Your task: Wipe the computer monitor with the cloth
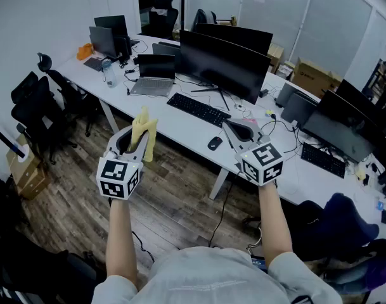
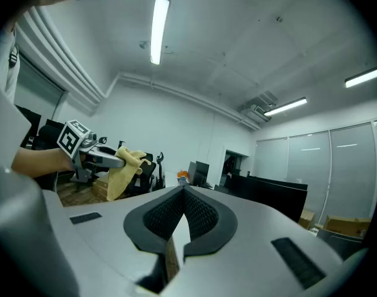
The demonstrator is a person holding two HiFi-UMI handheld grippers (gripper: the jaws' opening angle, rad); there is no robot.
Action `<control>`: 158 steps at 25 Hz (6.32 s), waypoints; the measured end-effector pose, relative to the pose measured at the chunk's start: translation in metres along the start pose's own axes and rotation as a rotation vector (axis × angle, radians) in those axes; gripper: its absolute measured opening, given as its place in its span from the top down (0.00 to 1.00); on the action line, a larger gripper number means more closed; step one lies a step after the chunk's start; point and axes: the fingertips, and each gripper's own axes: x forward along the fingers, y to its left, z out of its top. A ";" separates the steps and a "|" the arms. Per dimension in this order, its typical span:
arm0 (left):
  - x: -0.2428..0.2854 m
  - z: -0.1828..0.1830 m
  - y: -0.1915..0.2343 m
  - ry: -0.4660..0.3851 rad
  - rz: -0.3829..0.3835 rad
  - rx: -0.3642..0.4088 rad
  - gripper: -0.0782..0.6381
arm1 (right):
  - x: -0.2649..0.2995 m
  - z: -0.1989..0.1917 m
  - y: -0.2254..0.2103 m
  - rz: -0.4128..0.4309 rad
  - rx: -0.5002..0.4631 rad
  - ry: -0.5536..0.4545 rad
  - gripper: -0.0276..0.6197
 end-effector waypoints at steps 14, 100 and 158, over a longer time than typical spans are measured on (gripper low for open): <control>0.004 -0.027 0.069 -0.014 -0.028 0.023 0.70 | 0.055 0.009 0.013 -0.064 0.060 -0.055 0.92; 0.813 -0.084 0.300 -0.082 -0.524 0.237 0.70 | 0.511 -0.091 -0.386 -0.604 0.213 0.079 0.92; 0.843 -0.395 0.223 0.487 -0.696 -0.568 0.70 | 0.503 -0.237 -0.375 -0.683 0.428 0.294 0.92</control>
